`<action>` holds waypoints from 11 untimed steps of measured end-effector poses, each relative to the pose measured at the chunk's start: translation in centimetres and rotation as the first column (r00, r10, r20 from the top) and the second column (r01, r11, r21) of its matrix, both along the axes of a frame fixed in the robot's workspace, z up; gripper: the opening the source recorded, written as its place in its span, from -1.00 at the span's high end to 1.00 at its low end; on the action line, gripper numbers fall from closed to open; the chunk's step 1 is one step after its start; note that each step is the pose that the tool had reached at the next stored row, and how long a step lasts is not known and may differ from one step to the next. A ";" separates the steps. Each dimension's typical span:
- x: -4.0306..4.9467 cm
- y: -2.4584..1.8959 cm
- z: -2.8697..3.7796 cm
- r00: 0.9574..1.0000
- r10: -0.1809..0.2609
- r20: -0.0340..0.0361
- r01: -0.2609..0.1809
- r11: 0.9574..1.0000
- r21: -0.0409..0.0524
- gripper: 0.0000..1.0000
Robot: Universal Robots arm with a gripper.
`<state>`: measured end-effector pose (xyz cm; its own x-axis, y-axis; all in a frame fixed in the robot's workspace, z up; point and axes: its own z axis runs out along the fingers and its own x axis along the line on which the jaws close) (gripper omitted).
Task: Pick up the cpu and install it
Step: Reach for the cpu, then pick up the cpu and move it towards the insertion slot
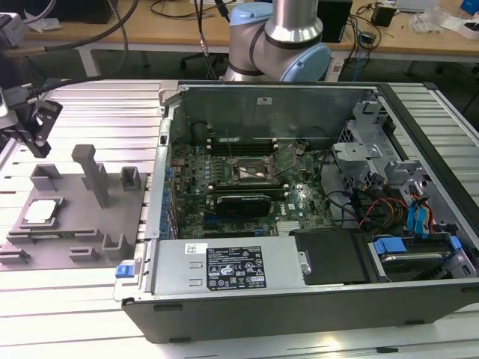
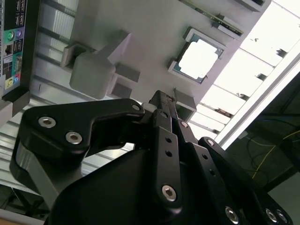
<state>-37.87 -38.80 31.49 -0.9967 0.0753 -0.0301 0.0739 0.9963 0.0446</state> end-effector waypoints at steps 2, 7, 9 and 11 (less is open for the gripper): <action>-0.24 -0.05 -0.19 1.000 0.000 0.000 0.000 1.000 0.000 0.79; -0.60 -0.17 -0.54 1.000 0.000 0.000 0.000 1.000 0.000 0.79; -0.60 -0.17 -0.56 1.000 0.000 0.000 0.000 1.000 0.000 0.79; -0.60 -0.17 -0.56 1.000 0.000 0.000 0.000 1.000 0.000 0.79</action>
<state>-38.47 -38.97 30.94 -0.9967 0.0752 -0.0300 0.0738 0.9963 0.0446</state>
